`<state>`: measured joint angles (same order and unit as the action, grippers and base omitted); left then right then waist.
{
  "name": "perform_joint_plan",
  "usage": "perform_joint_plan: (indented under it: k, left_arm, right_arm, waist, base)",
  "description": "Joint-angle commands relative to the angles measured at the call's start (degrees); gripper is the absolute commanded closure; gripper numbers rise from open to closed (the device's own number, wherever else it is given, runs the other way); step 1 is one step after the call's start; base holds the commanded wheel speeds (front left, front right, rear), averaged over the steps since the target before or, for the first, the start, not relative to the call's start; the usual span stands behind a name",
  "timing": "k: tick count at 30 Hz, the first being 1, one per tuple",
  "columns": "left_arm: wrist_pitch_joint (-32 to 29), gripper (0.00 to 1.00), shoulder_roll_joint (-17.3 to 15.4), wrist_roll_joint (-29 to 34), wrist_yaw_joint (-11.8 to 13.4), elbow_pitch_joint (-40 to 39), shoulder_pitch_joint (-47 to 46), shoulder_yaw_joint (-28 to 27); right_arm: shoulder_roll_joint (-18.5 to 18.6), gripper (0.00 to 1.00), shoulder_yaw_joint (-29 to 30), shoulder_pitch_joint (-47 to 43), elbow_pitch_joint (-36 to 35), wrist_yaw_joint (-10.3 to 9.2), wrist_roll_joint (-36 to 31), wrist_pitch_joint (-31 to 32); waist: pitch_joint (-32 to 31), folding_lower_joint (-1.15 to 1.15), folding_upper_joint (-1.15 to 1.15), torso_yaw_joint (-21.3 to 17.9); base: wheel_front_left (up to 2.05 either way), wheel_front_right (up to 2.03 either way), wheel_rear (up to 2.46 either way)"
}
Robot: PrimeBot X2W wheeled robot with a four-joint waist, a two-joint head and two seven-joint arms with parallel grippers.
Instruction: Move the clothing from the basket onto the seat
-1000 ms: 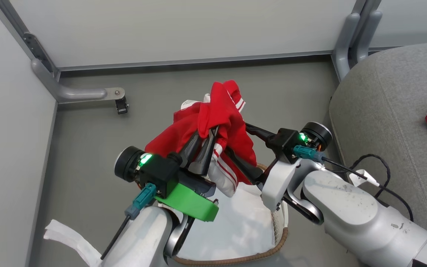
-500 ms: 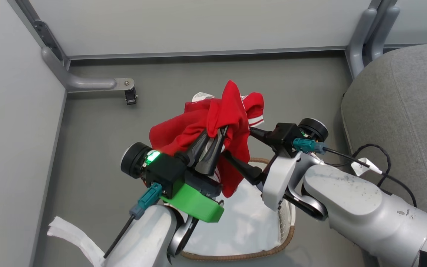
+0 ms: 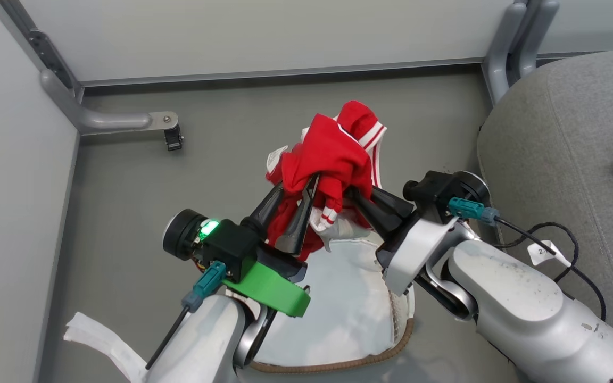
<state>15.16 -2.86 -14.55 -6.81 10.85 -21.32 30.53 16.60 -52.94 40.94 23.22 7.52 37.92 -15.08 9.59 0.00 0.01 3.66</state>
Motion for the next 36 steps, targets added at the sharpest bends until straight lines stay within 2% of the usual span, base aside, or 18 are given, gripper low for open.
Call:
perform_joint_plan:
  k: [1,8,14,20,29,36]
  left_arm:
    - [-0.02,0.00,-0.09,0.40,0.09,0.38,0.98,-0.37]
    - [-0.03,0.00,-0.10,1.87,-0.23,1.96,1.83,-1.51]
    - [-0.03,0.00,-0.11,2.94,-0.50,3.19,2.17,-2.43]
    - [-0.03,0.00,-0.17,3.99,-0.65,4.33,2.02,-3.05]
    - [-0.03,0.00,-1.20,4.17,-0.76,5.62,2.31,-2.66]
    - [-0.03,0.00,-1.34,2.52,-0.72,7.42,-0.29,1.80]
  right_arm:
    - [-0.41,1.00,2.43,-1.72,-0.84,-0.06,-1.54,-0.13]
    - [-2.60,1.00,13.82,-7.08,-4.06,-0.06,-6.85,-0.12]
    - [-4.52,1.00,20.91,-10.36,-7.27,-0.06,-9.59,-0.12]
    - [-6.24,1.00,25.81,-12.18,-9.64,-0.06,-11.03,-0.12]
    - [-8.50,1.00,30.14,-14.49,-10.81,-0.06,-11.78,-0.12]
    - [-8.49,1.00,35.96,-17.07,-12.71,-0.06,-13.35,-0.12]
  waist:
    - [0.26,0.00,-0.01,-1.73]
    - [1.01,0.00,-0.01,-7.73]
    - [1.89,0.00,-0.01,-15.08]
    - [2.82,0.00,-0.01,-22.60]
    - [3.54,0.00,-0.01,-33.36]
    - [4.93,0.00,-0.01,-34.82]
  base:
    - [0.00,0.00,0.00]
    - [0.00,0.00,0.00]
    - [0.00,0.00,0.00]
    - [0.00,0.00,0.00]
    - [0.00,0.00,0.00]
    - [0.00,0.00,0.00]
